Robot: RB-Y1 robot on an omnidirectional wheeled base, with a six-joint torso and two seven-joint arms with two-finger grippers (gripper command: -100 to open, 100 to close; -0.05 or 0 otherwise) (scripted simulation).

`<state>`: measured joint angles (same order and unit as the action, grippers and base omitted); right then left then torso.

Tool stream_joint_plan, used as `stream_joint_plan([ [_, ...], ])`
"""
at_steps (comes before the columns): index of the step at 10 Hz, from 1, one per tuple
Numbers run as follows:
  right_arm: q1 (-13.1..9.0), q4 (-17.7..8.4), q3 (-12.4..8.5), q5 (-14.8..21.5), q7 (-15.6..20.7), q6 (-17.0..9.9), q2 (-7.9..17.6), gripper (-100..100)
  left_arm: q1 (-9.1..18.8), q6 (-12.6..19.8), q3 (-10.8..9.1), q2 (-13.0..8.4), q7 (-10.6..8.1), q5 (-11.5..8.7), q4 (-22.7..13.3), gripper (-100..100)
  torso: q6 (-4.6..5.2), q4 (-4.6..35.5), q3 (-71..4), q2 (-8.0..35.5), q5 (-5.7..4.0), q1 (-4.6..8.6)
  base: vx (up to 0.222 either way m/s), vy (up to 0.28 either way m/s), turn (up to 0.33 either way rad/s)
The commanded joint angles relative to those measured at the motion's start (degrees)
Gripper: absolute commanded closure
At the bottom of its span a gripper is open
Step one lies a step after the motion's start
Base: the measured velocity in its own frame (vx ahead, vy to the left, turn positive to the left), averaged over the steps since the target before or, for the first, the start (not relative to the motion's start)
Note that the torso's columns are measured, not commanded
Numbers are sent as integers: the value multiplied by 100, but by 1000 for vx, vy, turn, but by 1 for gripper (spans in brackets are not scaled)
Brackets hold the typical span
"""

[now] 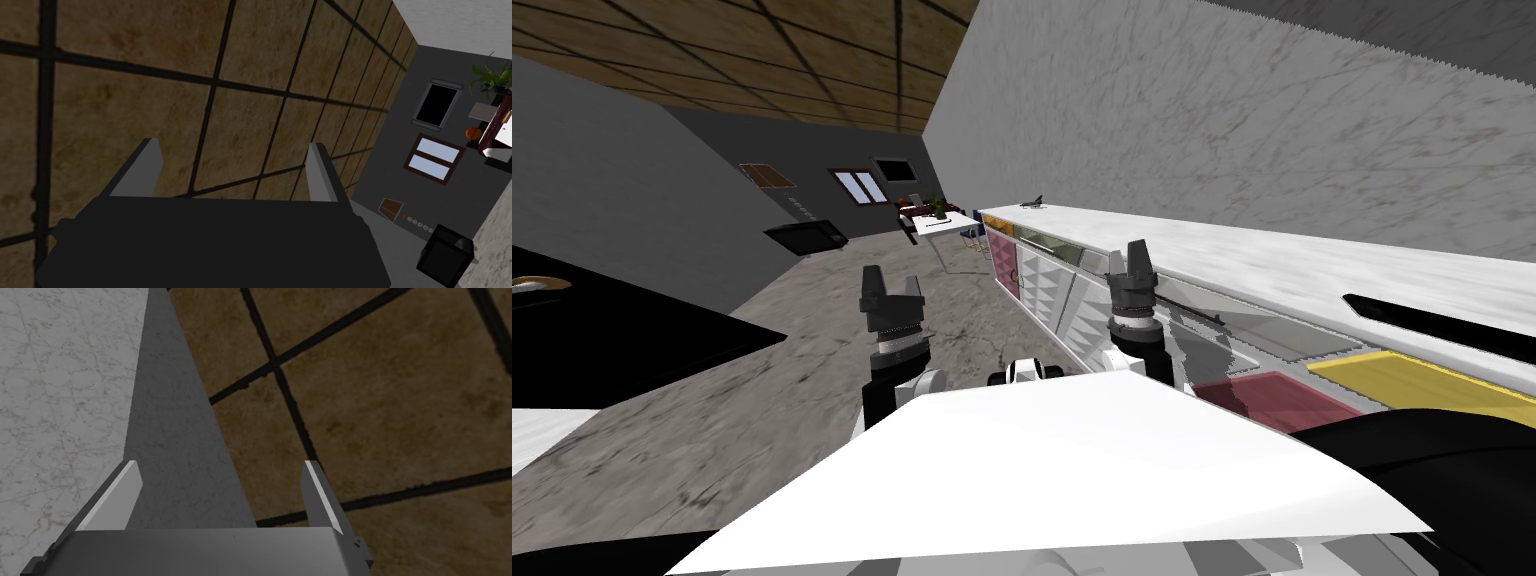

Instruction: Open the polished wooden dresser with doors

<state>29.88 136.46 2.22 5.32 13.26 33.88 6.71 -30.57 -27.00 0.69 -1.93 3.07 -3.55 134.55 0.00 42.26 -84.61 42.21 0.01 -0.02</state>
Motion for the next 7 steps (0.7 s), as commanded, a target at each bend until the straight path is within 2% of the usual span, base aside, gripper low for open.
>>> stream_joint_plan([
  [1, -3, -73, -141, 399, 406, -123, 284, -100, 0, 0, 0, 0, 0, 0, 0, 0, 0, 1, 1, 2, 0, -4, 73, 63, -89],
  [4, -2, -170, -340, 922, 900, -279, 499, -100, 0, 0, 0, 0, 0, 0, 0, 0, 0, 3, 4, 7, 1, -6, 72, 81, -96],
  [5, -2, -170, -340, 981, 965, -279, 499, -100, 0, 0, 0, 0, 0, 0, 0, 0, 0, 2, 3, 6, 1, -1, 52, 50, -41],
  [7, -2, -239, -491, 1356, 1315, -395, 591, -100, 0, 0, 0, 0, 0, 0, 0, 0, 1, 4, 7, 12, -4, 12, 59, 53, -99],
])
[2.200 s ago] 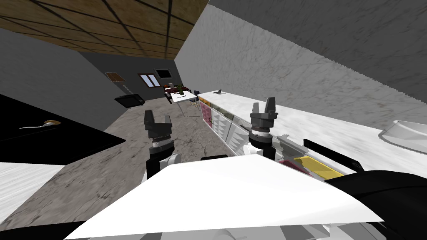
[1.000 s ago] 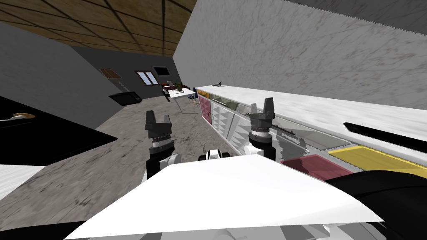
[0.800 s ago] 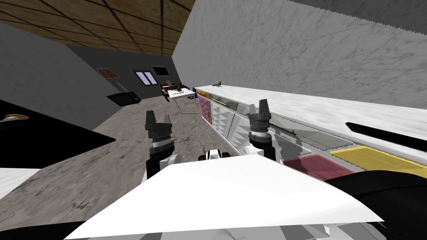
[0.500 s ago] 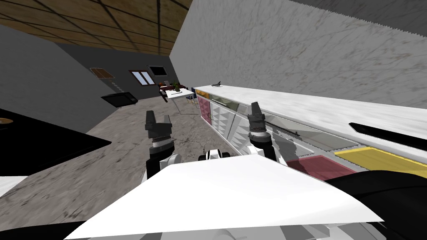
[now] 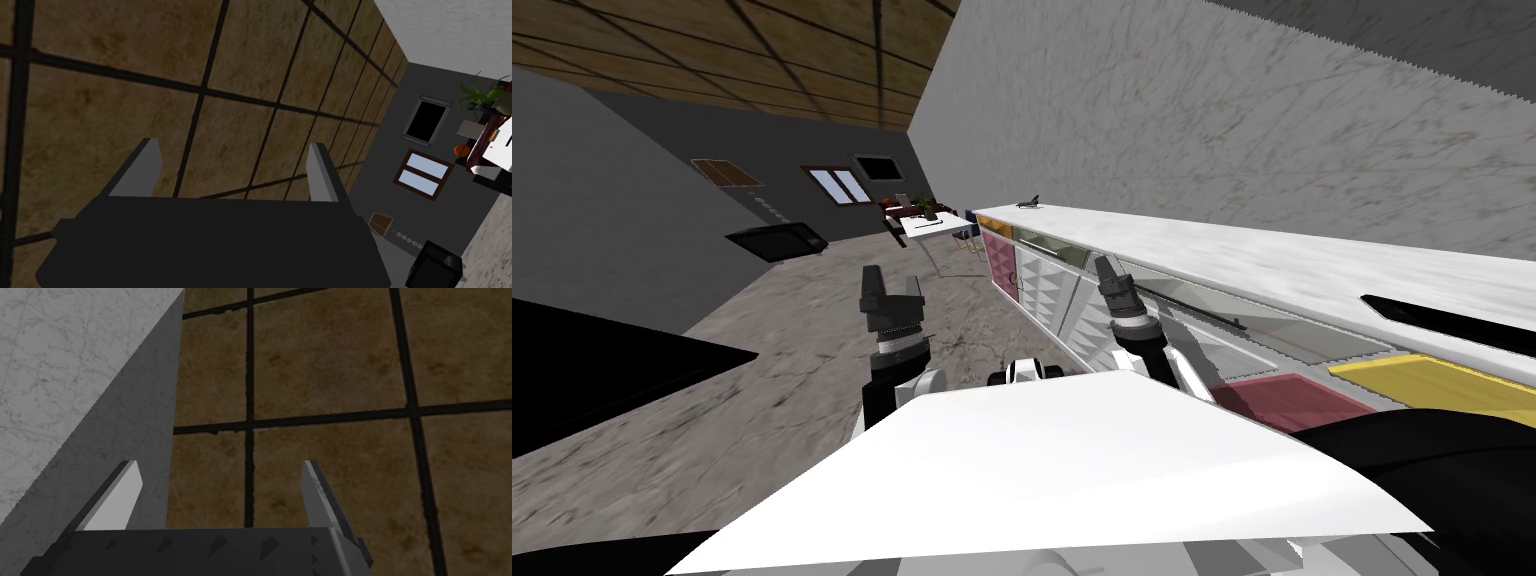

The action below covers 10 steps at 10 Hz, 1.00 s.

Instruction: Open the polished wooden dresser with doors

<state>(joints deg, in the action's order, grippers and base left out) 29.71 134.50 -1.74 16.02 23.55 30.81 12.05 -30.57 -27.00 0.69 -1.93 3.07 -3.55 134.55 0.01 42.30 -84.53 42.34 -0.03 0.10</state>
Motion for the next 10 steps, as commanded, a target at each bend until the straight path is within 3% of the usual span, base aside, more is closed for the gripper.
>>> stream_joint_plan([
  [1, 15, -43, -95, 349, 357, -88, 57, -100, 0, 0, 0, 0, 0, 0, 0, 0, 0, -2, -4, -7, 3, -11, 51, 57, -45],
  [10, -14, -299, -560, 1731, 1737, -470, 243, -100, 1, 0, 0, 0, 0, 0, 0, 0, -1, 1, 2, 5, 2, -4, 54, 63, -72],
])
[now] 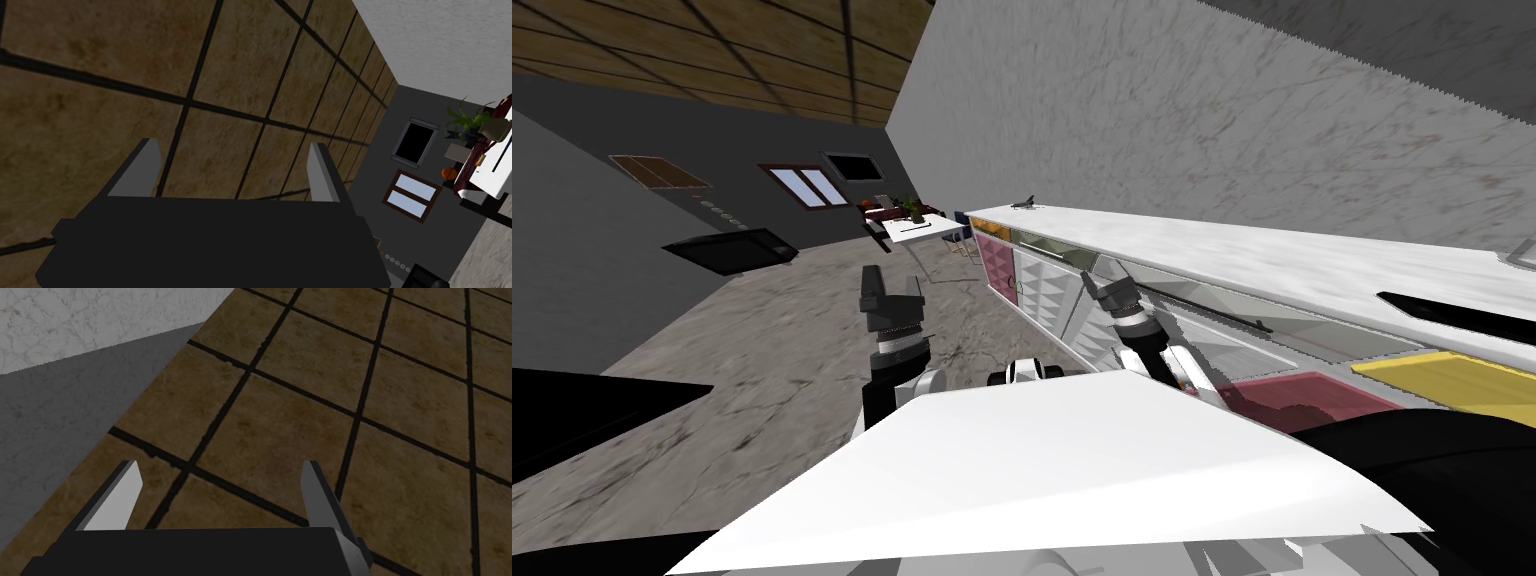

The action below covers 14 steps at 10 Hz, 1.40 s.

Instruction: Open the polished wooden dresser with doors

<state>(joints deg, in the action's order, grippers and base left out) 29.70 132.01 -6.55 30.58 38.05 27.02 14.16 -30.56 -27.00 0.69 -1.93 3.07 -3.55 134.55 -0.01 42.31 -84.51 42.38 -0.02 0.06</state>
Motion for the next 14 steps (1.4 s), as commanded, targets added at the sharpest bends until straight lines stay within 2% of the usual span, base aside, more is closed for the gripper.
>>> stream_joint_plan([
  [1, -25, -104, -151, 459, 440, -156, 60, -100, 0, 0, 0, 0, 0, 0, 0, 0, 1, -1, -2, -5, 1, -4, 63, 83, -105],
  [2, -25, -104, -151, 496, 541, -156, 60, -100, -1, 0, 0, 0, 0, 0, 0, 0, 1, -4, -9, -15, 3, -13, 63, 68, -45],
  [3, -40, -162, -219, 711, 739, -222, 89, -100, 0, 0, 0, 0, 0, 0, 0, 0, -1, -5, -10, -16, 3, -8, 64, 65, -59],
  [4, -40, -162, -219, 711, 782, -222, 89, -100, -1, 0, 0, 0, 0, 0, 0, 0, 1, -4, -9, -14, 1, -5, 46, 49, -33],
  [5, -58, -225, -283, 919, 1004, -288, 119, -100, 0, 0, 0, 0, 0, 0, 0, 0, 0, -2, -4, -6, 0, 1, 56, 48, -47],
  [6, -58, -225, -283, 919, 1023, -288, 119, -100, 0, 0, 0, 0, 0, 0, 0, 0, 1, -2, -5, -9, 0, -1, 41, 43, -31],
  [8, -102, -364, -401, 1307, 1405, -419, 185, -100, 0, 0, 0, 0, 0, 0, 0, 0, 1, -2, -4, -7, 2, -8, 59, 70, -62],
  [11, -127, -439, -454, 1494, 1738, -484, 218, -100, 0, 0, 0, 0, 0, 0, 0, 0, 1, -3, -6, -11, 0, -3, 53, 59, -23],
  [13, -185, -599, -548, 1837, 2113, -612, 282, -100, 0, 0, 0, 0, 0, 0, 0, 0, 1, -1, -3, -7, 1, -5, 61, 66, -40],
  [14, -185, -599, -548, 1837, 2202, -612, 282, -100, 0, 0, 0, 0, 0, 0, 0, 0, 0, -5, -9, -17, 3, -11, 55, 61, -11],
])
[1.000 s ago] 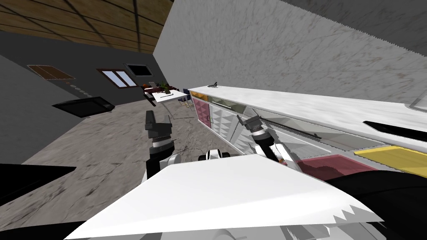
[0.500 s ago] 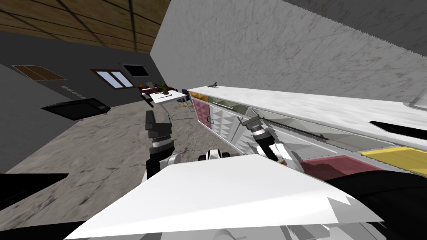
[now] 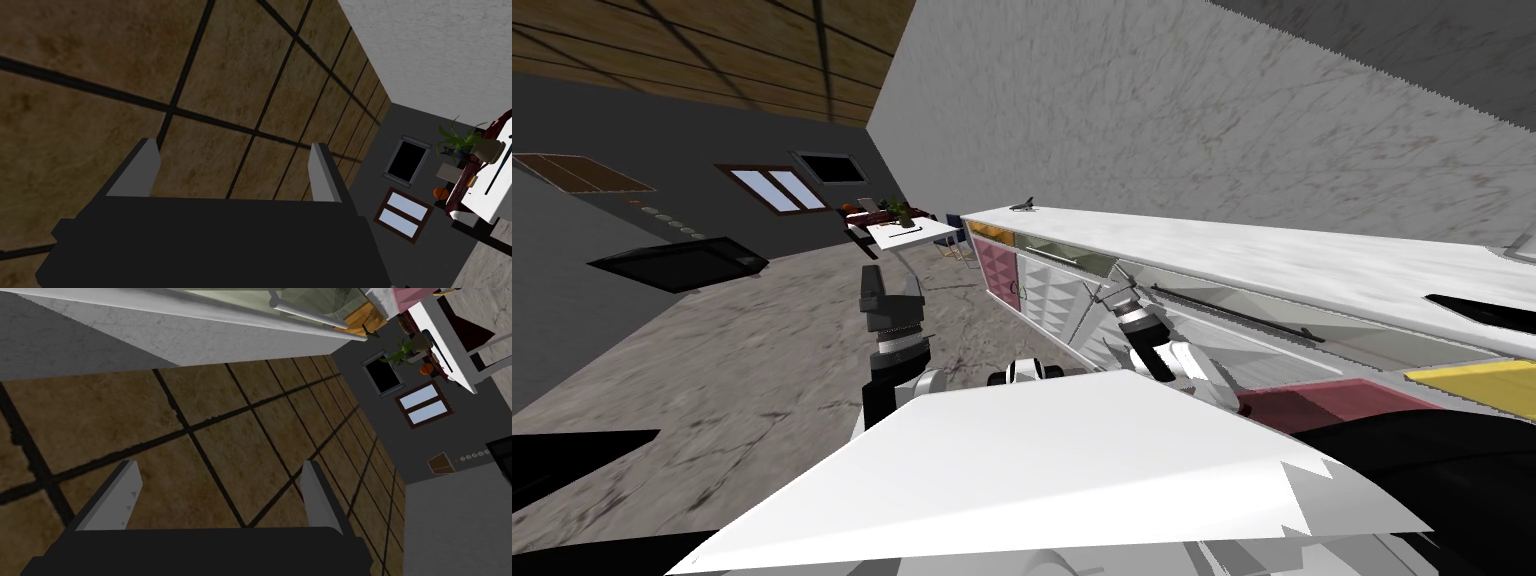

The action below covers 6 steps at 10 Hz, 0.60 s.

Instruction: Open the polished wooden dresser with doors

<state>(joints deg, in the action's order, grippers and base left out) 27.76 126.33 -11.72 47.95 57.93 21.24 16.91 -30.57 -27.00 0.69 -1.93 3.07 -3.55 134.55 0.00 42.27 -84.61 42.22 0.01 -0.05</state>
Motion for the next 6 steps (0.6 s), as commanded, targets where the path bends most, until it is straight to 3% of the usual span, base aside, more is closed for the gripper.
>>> stream_joint_plan([
  [1, -22, -114, -73, 260, 418, -97, 37, -100, 0, 0, 0, 0, 0, 0, 0, 0, 0, 1, 2, 6, 0, 3, 52, 71, -18],
  [6, -120, -362, -183, 693, 1087, -276, 113, -100, 0, 0, 0, 0, 0, 0, 0, 0, 0, 2, 5, 7, -3, 7, 62, 56, -17],
])
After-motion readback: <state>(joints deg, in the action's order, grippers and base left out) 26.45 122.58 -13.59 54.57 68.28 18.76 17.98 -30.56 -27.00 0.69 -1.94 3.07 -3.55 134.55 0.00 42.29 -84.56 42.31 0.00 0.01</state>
